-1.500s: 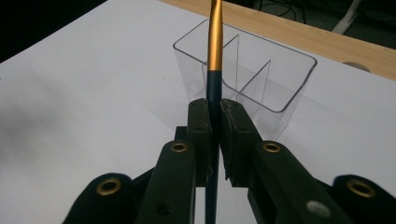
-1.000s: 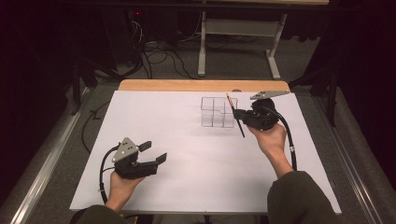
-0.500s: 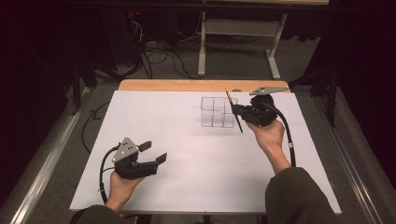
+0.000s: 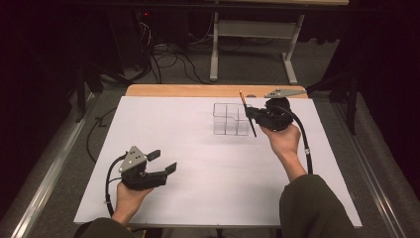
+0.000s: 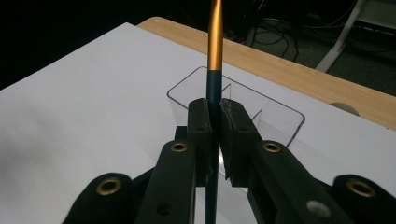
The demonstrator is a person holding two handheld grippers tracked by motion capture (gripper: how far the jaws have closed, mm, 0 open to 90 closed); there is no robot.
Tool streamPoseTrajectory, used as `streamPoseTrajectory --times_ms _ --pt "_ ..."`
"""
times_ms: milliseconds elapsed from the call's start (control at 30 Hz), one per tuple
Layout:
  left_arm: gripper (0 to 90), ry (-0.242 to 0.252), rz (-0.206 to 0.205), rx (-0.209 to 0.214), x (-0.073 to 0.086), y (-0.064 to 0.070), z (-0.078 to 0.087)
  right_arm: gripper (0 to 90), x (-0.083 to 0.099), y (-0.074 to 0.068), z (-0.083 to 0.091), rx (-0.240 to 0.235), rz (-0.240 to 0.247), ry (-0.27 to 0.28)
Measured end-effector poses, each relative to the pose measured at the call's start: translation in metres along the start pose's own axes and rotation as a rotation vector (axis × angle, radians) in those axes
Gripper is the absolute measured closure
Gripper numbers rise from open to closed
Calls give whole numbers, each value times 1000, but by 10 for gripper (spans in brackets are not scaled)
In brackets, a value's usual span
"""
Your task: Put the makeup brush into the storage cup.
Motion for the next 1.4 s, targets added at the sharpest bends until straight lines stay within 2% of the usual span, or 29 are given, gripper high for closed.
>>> streamPoseTrajectory --times_ms 233,567,1000,1400 --pt "253 1 2 -1 0 0 0 845 -2 3 -3 11 -6 11" --pt "253 0 2 0 0 0 0 845 -6 2 -12 21 30 1" --pt "254 0 2 2 0 0 -1 845 -11 4 -24 27 25 14" --pt "254 0 -1 2 0 0 -1 845 -17 8 -34 30 9 48"
Point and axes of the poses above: each handheld gripper's, and its own axes: z roughly backward along the jaws, x roughly out of its underside, y roughly to its right, the point moved 1 cm from there along -z, roughly forward along the jaws, and after that the axes turned 10 degrees about y, right-handed, at the moved point
